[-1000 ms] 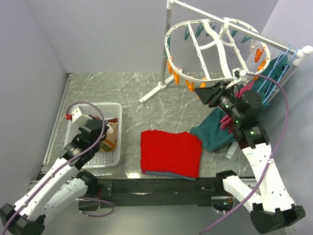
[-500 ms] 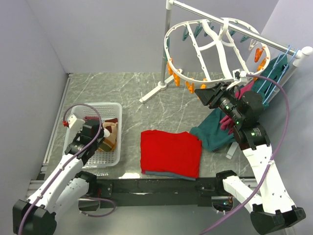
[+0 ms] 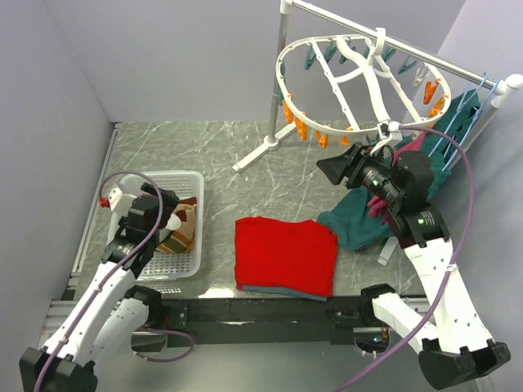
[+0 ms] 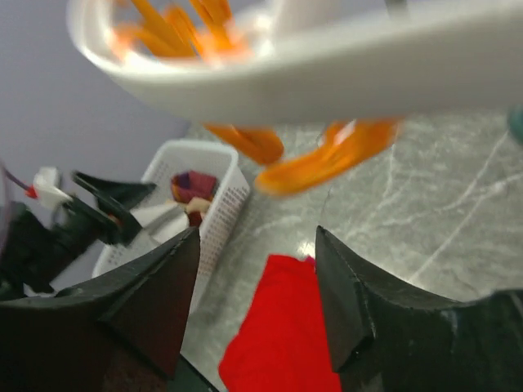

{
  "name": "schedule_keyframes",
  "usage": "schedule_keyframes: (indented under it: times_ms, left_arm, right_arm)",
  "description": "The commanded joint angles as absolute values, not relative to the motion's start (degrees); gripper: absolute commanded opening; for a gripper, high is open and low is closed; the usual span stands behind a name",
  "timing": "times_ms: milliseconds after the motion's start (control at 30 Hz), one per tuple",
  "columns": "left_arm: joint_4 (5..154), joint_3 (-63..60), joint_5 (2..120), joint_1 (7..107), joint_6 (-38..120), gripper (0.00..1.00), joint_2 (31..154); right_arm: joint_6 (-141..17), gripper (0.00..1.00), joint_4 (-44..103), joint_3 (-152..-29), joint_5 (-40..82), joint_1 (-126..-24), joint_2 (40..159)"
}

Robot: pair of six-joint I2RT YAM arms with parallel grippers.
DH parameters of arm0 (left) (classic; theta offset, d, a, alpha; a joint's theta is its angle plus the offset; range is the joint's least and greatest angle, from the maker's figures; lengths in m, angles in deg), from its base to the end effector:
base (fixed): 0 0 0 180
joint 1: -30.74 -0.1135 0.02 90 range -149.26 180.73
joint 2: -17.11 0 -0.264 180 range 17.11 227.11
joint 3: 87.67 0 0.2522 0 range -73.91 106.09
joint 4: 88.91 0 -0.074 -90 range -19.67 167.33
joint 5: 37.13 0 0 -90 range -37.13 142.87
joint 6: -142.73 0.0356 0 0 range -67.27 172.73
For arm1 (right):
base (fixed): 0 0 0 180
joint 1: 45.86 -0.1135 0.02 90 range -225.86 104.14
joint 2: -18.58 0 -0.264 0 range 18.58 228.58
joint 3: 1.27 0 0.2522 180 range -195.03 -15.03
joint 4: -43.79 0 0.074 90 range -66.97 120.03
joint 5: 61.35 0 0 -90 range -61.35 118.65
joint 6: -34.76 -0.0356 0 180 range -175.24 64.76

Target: Remove the socks clipped to the hanger

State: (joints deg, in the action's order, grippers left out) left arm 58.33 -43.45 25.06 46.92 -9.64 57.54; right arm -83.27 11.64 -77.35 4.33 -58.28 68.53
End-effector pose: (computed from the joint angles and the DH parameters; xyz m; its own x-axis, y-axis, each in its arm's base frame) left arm 0.1612 -0.0295 0.2503 -0.0868 -0.7908 -0.6059 -0.4796 0.5663 -0.6703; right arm 0.1750 0.0535 0.4155 -0.3705 0.3569 -0.8575 -0.4779 0.7184 0.5055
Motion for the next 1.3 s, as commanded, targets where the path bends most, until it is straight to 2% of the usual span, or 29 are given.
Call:
schedule_keyframes:
  times_ms: [0, 33, 67, 100, 200, 433, 600, 700, 900, 1000, 1133, 1267]
  left_arm:
    - [56.7, -37.4, 23.2, 46.7, -8.4, 0.96, 54.5]
    - [56.5, -36.2, 23.3, 46.7, -8.3, 0.96, 53.8]
    - [56.5, -35.8, 23.5, 46.6, -8.1, 0.96, 53.4]
    - [56.7, -35.4, 23.9, 46.6, -8.0, 0.96, 53.2]
    - [56.7, -34.1, 24.0, 46.7, -7.0, 0.96, 52.7]
    - [53.2, -30.8, 21.4, 46.7, -6.2, 0.96, 52.1]
    - [53.9, -33.5, 22.1, 46.6, -6.2, 0.96, 51.8]
    - [50.7, -33.3, 23.7, 46.6, -5.9, 0.96, 56.1]
    - [37.6, -23.2, 23.7, 46.6, -8.5, 0.96, 66.4]
    - [37.1, -20.9, 24.7, 46.6, -7.7, 0.96, 66.2]
    - [40.4, -24.2, 26.8, 46.3, -4.9, 0.96, 66.5]
    - [32.7, -19.9, 24.6, 46.0, -6.2, 0.96, 70.2]
  right_arm:
    - [-80.8, 0.74, 7.5, -77.3, 4.5, -59.4, 67.2]
    - [-80.7, 0.82, 7.2, -77.1, 4.7, -59.6, 66.6]
    - [-80.6, 0.83, 6.4, -77.0, 5.0, -59.8, 66.2]
    - [-80.1, 0.92, 5.8, -76.9, 5.4, -60.2, 66.0]
    - [-79.1, 1.00, 3.1, -76.6, 8.9, -62.4, 64.5]
    - [-78.2, 1.00, -2.2, -75.4, 12.6, -66.4, 59.8]
    - [-77.6, 1.00, -4.3, -73.7, 14.0, -66.7, 57.5]
    - [-77.6, 1.00, -4.5, -73.2, 13.9, -66.8, 57.2]
    - [-78.0, 1.00, -3.7, -72.1, 13.1, -66.9, 56.8]
    - [-78.0, 1.00, -3.7, -72.0, 13.1, -66.9, 56.7]
    - [-78.0, 1.00, -3.5, -72.1, 13.0, -66.8, 56.3]
    - [-77.9, 1.00, -3.7, -71.8, 13.1, -67.0, 56.1]
